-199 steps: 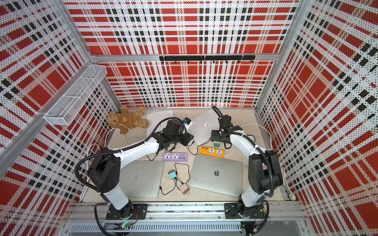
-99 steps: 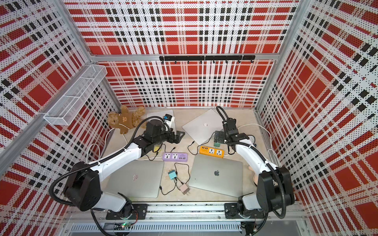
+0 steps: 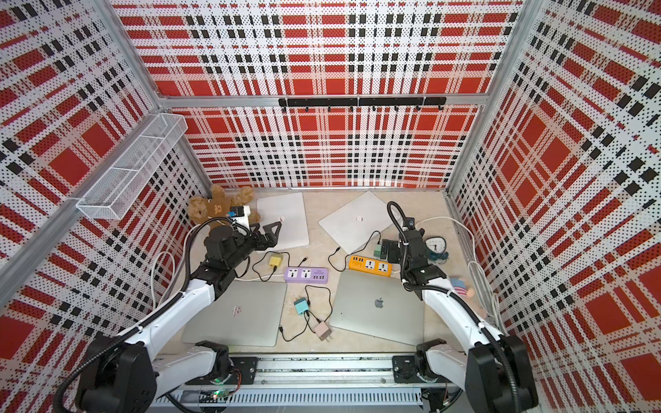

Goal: Unplug the laptop charger
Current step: Reset both arms

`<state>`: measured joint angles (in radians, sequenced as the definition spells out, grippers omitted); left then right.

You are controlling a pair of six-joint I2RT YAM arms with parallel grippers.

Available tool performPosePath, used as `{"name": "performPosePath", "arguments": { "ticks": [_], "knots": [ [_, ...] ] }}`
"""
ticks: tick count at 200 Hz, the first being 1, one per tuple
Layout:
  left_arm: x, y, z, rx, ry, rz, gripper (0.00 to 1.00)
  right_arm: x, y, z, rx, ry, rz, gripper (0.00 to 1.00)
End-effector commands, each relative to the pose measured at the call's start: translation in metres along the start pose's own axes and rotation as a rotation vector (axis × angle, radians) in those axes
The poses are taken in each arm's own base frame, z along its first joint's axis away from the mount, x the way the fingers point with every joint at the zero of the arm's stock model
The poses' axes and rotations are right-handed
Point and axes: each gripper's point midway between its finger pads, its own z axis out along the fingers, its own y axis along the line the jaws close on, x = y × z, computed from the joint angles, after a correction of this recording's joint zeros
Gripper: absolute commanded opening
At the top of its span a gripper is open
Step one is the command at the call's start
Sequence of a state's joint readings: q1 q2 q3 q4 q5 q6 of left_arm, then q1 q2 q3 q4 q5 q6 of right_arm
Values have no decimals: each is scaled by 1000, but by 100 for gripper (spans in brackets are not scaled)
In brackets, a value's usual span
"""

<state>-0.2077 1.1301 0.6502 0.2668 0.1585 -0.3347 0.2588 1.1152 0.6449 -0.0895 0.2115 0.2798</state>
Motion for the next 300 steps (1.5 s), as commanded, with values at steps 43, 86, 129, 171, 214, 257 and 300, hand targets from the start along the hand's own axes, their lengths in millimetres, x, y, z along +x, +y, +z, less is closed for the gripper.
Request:
{"name": "performPosePath", "arguments": {
  "ticks": [43,86,129,171,214,257,300],
  "knots": [
    [-23,28,-45,-142,-283,115,98,-15,-12,-4,59,-134,-32,100],
    [-22,36,-86,-182,-482,220,98,-7,-17,1,87,-143,-32,100],
    [-17,54,-109,-263,-585,173,98,-7,-19,3,93,-188,-31,100],
    [-9,60,-102,-305,-540,255,98,-6,-26,4,128,-213,-39,100],
    [0,67,-95,-334,-509,295,98,-6,-32,5,163,-240,-53,100],
    [4,70,-91,-334,-505,315,98,-11,-41,4,199,-284,-70,100],
    [9,72,-86,-335,-487,337,98,-10,-60,3,245,-335,-24,100]
  ]
}}
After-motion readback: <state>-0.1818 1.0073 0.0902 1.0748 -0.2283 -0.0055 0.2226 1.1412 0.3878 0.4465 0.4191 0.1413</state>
